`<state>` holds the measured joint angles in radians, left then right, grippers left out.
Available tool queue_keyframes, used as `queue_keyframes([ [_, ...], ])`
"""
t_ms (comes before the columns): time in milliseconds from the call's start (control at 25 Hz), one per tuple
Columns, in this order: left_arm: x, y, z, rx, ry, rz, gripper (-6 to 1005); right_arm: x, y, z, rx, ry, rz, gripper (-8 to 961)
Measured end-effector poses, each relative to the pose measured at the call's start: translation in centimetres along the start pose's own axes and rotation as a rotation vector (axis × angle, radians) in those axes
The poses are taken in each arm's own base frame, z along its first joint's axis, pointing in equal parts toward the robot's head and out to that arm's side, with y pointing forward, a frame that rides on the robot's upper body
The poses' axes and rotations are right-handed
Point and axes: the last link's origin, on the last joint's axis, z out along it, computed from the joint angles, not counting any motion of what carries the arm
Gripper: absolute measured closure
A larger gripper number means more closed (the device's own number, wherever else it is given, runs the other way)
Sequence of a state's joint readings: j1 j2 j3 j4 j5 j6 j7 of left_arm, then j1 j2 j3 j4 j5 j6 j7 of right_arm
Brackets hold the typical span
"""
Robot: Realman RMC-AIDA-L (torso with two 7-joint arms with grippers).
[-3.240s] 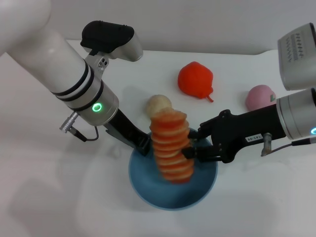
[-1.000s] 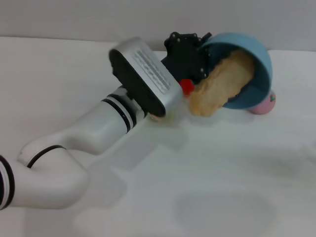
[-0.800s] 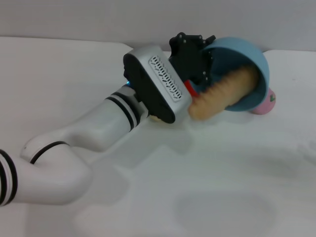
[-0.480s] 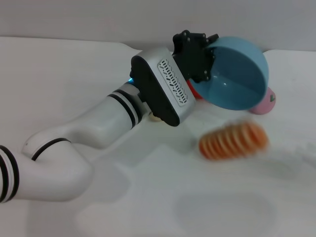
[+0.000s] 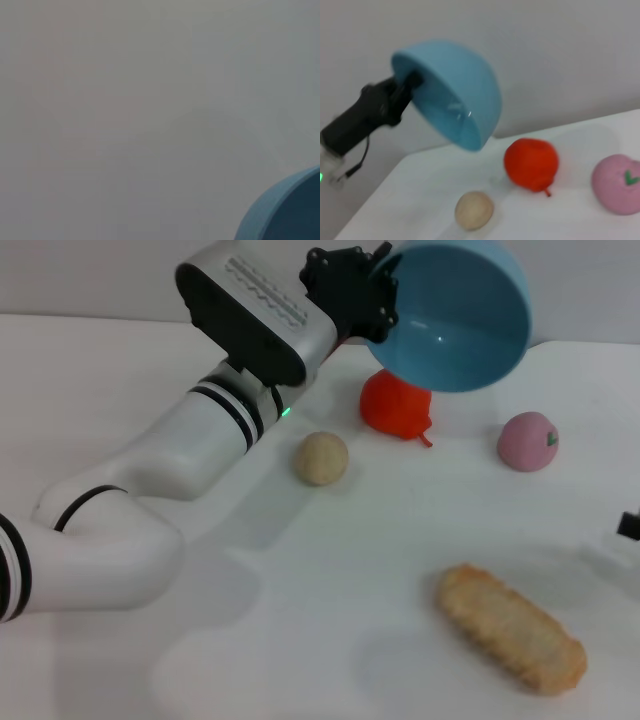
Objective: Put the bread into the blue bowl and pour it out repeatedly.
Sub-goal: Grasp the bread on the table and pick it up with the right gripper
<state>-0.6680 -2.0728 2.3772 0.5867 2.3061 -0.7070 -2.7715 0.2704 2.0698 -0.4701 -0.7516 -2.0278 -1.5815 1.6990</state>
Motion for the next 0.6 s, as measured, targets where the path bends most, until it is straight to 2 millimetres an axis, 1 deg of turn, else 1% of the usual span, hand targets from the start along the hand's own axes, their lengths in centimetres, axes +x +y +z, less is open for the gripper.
queue_keyframes([
  [120, 0.0, -0.2, 0.1, 0.003, -0.009, -0.036, 974, 0.0, 0.5, 0.9, -0.031, 0.041, -0.044, 417],
  [240, 0.1, -0.5, 0.6, 0.006, -0.078, -0.116, 975, -0.2, 0.9, 2.0, -0.063, 0.102, -0.091, 416],
  [320, 0.2, -1.2, 1.3, 0.014, -0.166, -0.193, 975, -0.5, 1.1, 2.5, -0.072, 0.14, -0.115, 416],
  [400, -0.1, -2.1, 1.8, -0.004, -0.317, -0.28, 975, -0.9, 1.3, 3.0, -0.076, 0.202, -0.136, 416],
  [440, -0.2, -2.7, 1.9, -0.02, -0.397, -0.334, 975, -1.1, 1.4, 3.3, -0.078, 0.233, -0.145, 416],
  [520, 0.0, -3.8, 1.8, -0.039, -0.495, -0.42, 975, -1.4, 1.5, 3.8, -0.078, 0.296, -0.158, 416],
  [600, 0.4, -5.1, 1.4, -0.047, -0.554, -0.494, 975, -1.6, 1.6, 4.3, -0.071, 0.362, -0.173, 416],
])
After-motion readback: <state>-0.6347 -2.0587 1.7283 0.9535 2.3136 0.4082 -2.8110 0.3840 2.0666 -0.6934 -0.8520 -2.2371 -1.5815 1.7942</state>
